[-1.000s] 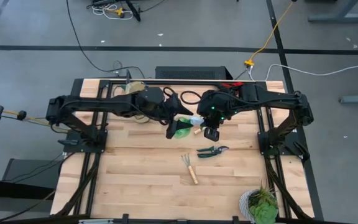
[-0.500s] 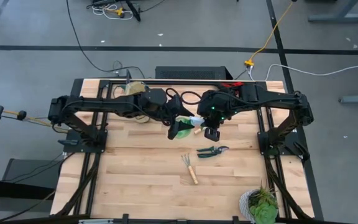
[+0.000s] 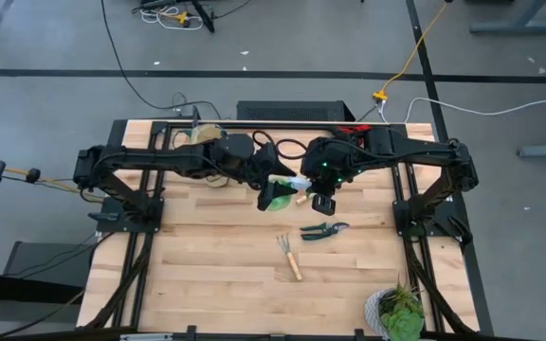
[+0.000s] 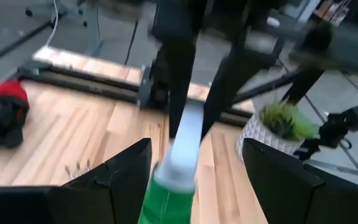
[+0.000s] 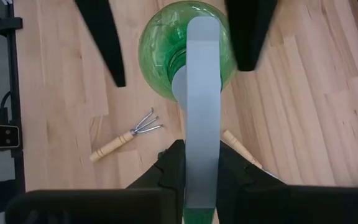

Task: Pick & Place Garden tools in Gardening bag
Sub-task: Put the green spray bottle into the gardening bag

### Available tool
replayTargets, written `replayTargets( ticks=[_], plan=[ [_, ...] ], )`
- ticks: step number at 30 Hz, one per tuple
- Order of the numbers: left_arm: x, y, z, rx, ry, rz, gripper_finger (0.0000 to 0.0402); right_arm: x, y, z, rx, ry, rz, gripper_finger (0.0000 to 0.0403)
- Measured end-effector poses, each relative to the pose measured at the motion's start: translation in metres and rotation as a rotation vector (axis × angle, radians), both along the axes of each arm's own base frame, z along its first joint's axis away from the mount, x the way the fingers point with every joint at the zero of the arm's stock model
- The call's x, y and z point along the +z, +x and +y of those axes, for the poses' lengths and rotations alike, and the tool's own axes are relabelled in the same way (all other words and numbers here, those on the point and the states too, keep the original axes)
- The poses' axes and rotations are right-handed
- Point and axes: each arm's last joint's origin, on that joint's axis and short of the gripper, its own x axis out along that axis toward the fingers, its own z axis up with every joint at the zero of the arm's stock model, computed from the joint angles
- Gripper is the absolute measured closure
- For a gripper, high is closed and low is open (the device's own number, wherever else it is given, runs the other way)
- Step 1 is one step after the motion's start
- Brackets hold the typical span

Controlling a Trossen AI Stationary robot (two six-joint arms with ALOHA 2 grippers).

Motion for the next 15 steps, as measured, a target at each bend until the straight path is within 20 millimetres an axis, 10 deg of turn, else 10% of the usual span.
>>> replayTargets(
  ticks=[15],
  plan=[
    [0.0072, 0.0012, 0.0031, 0.007, 0.030, 0.065, 0.0141, 0.0000, 0.0000, 0.0000, 0.000, 0.000, 0.000, 0.0348]
  ],
)
